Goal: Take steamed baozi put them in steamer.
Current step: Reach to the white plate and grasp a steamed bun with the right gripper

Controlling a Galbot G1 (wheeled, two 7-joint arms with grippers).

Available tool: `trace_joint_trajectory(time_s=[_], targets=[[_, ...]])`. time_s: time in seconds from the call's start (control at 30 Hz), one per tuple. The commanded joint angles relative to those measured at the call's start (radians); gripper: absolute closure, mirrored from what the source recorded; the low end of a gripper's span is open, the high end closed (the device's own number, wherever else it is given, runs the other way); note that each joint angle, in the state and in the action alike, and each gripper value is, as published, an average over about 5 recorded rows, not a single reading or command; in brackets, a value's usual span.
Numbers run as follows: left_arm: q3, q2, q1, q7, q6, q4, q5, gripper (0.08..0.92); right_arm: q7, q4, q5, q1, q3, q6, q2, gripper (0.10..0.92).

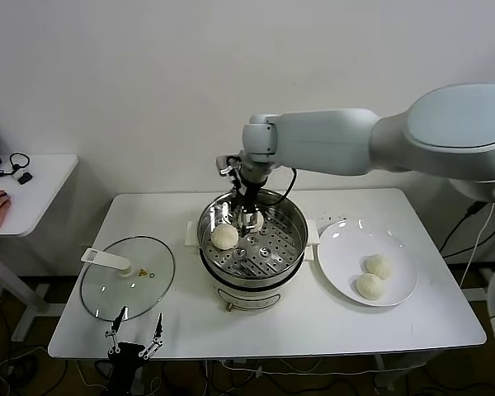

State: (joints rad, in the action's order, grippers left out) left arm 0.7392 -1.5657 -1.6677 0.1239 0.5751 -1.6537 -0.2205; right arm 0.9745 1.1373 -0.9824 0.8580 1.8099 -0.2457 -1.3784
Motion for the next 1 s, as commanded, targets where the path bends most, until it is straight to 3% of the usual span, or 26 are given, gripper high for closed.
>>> trace_joint_trajectory(time_s=[0.03,0.43,1.0], targets=[[-0.001,-0.001,-0.004,0.0,-0.001,-0.006,-0.005,0.177,0.06,0.165,0.013,0.19,0.088,0.049,0.254,0.203],[-0.006,-0.013,-0.004,-0.002,0.002,-0.003,-0.016,0.177,0.139,0.191,0.248,0.172,0.205,0.21,0.489,0.203],[-0.001,-0.009,0.0,-0.005,0.004,0.016,-0.019,0.177,0.095,0.144,0.466,-0.109,0.094,0.202,0.624,0.203]])
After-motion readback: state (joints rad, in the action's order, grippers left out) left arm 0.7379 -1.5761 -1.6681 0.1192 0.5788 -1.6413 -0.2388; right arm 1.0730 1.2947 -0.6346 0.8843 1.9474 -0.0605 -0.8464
